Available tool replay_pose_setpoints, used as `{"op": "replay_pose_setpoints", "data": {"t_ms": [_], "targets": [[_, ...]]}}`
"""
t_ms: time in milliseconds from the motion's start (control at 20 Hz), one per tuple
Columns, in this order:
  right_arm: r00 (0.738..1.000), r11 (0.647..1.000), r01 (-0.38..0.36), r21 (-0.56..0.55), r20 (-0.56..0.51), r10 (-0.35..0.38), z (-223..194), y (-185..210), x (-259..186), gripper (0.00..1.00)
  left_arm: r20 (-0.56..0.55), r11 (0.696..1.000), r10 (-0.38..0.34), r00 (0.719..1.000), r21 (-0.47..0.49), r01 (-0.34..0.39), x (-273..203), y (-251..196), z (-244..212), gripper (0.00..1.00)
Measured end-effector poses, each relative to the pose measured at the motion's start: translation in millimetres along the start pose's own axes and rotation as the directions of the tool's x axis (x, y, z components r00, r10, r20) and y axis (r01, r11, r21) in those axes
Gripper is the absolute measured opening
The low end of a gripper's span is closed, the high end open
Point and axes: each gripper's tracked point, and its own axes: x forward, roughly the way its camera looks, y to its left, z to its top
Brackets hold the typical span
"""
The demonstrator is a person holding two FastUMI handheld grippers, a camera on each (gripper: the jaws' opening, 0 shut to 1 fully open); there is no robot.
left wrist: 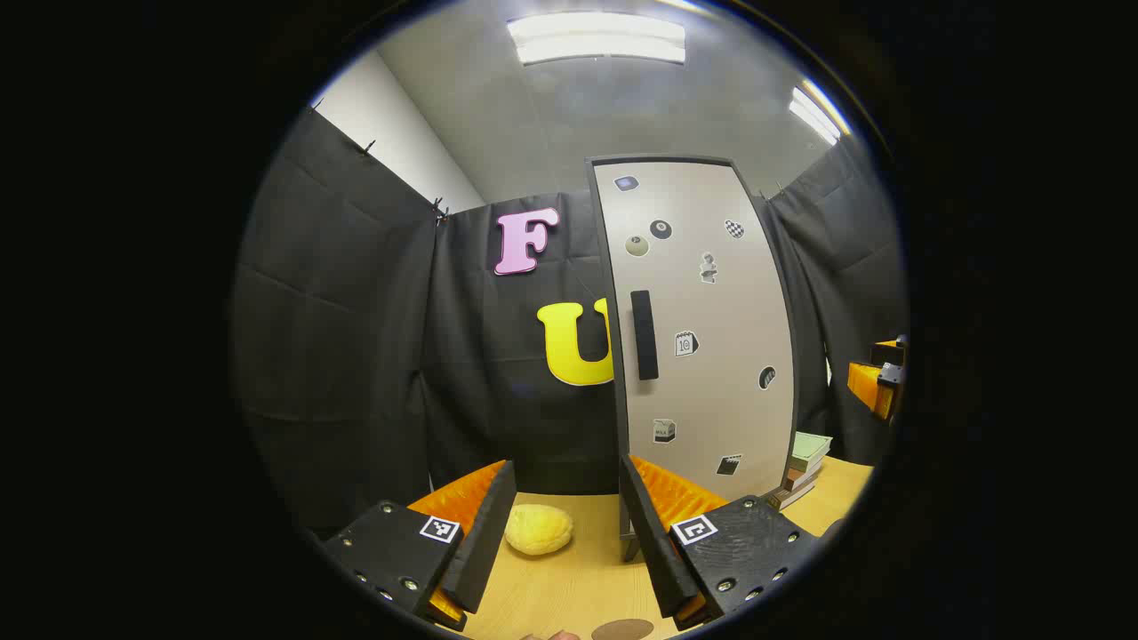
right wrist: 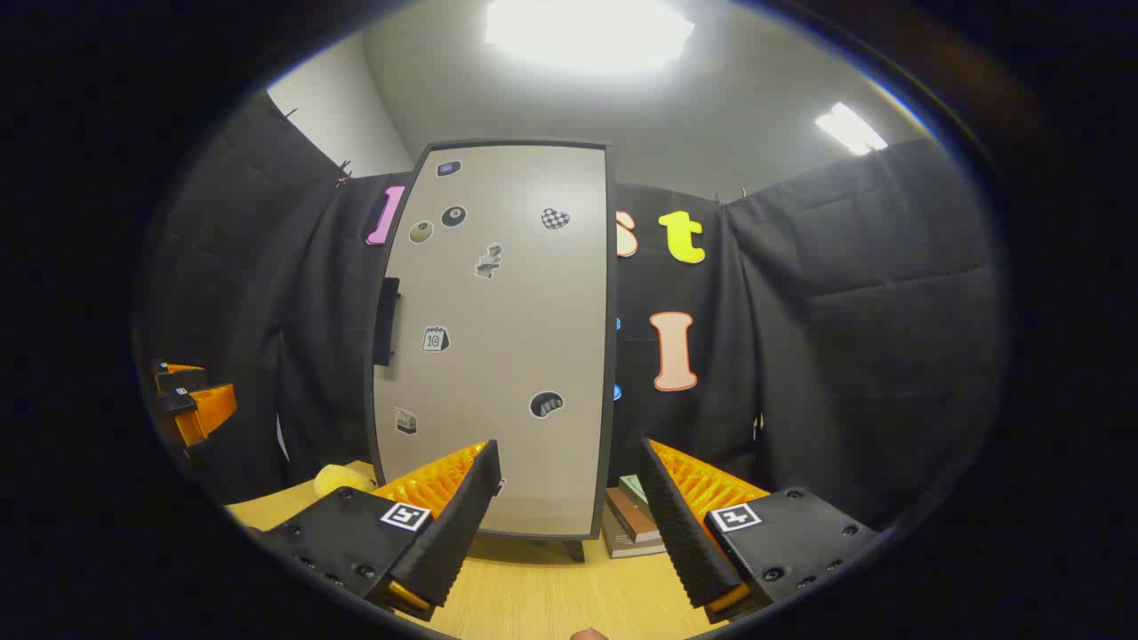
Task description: Open the cabinet door with the right hand, grasp the bottle in the cabinet with the left hand and place it on the coaster, then close the cabinet door with the right hand.
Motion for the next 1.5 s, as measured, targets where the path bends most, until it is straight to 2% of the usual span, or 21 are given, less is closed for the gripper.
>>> {"op": "replay_pose_setpoints", "data": {"t_ms": [450, 800, 1200, 1500], "targets": [[1.000, 1.000, -0.011, -0.008, 0.002, 0.011, 2, 6, 4, 0.98, 0.002, 1.000, 0.009, 1.000, 0.005, -0.009, 4, 2, 0, 0.68], [1.000, 0.999, -0.031, 0.030, -0.003, 0.031, 4, 15, 8, 0.98, 0.000, 0.999, 0.033, 0.999, 0.019, -0.033, 5, 13, -3, 0.68], [0.996, 0.994, -0.091, 0.052, 0.002, 0.091, 21, 45, 27, 0.97, 0.001, 0.997, 0.073, 0.997, 0.031, -0.073, 2, 25, -1, 0.68], [0.985, 0.984, -0.170, 0.053, 0.037, 0.169, 51, 86, 58, 0.98, -0.012, 0.988, 0.150, 0.989, 0.048, -0.150, -7, 80, -12, 0.68]]}}
